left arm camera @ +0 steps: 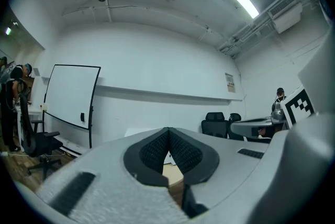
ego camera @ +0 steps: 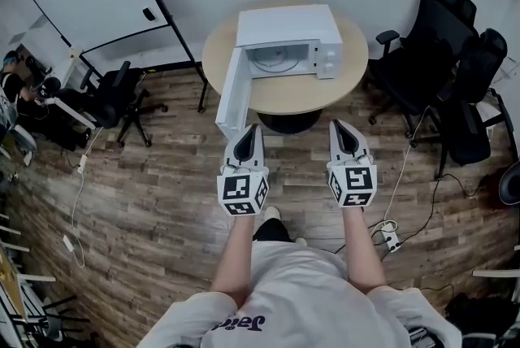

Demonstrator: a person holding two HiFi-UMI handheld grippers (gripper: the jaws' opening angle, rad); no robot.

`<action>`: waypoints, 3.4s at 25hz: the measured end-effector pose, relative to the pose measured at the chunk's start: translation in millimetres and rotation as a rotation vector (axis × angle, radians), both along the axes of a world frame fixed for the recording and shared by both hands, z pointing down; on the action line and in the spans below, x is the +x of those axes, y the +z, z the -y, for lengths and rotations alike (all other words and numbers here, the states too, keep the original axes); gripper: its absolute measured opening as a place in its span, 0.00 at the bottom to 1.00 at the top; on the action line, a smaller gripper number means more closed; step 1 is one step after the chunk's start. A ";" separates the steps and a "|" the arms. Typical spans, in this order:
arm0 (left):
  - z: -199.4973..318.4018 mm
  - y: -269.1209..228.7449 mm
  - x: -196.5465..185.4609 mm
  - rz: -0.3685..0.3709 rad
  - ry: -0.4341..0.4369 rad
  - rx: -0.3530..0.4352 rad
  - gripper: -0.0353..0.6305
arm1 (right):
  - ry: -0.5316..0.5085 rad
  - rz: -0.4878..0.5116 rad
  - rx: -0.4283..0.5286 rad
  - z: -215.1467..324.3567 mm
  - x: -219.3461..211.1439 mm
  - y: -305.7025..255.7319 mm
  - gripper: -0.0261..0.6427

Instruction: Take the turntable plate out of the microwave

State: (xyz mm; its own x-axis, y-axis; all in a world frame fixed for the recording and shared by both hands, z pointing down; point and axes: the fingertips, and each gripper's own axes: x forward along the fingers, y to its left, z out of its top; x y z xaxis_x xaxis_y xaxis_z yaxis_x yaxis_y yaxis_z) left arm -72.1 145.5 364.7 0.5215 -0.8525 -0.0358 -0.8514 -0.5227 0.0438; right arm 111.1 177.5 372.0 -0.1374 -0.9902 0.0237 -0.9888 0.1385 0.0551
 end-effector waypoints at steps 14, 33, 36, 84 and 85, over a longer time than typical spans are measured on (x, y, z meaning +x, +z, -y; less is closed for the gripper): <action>85.6 15.4 12.9 -0.032 0.022 -0.022 0.07 | 0.008 0.016 0.001 85.4 -0.2 9.1 0.06; 272.5 35.6 61.4 -0.115 0.136 -0.087 0.07 | 0.023 0.037 -0.002 276.7 -17.1 15.8 0.07; 289.5 47.2 69.7 -0.086 0.142 -0.094 0.07 | 0.017 0.064 -0.006 292.7 -13.3 20.1 0.07; 395.1 144.0 76.4 -0.092 0.066 -0.209 0.07 | -0.070 1.250 -0.504 429.7 -17.2 315.1 0.28; 396.5 145.1 75.8 -0.090 0.065 -0.213 0.07 | -0.043 1.320 -0.493 432.2 -13.6 322.8 0.28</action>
State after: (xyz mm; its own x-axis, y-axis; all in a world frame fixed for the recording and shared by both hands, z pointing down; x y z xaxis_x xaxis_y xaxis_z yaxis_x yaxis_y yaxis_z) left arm 3.7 -251.0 509.9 0.5782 -0.8106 0.0923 -0.8040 -0.5470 0.2333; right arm 97.5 -254.7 694.8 -0.3603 -0.9126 0.1934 -0.2680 -0.0973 -0.9585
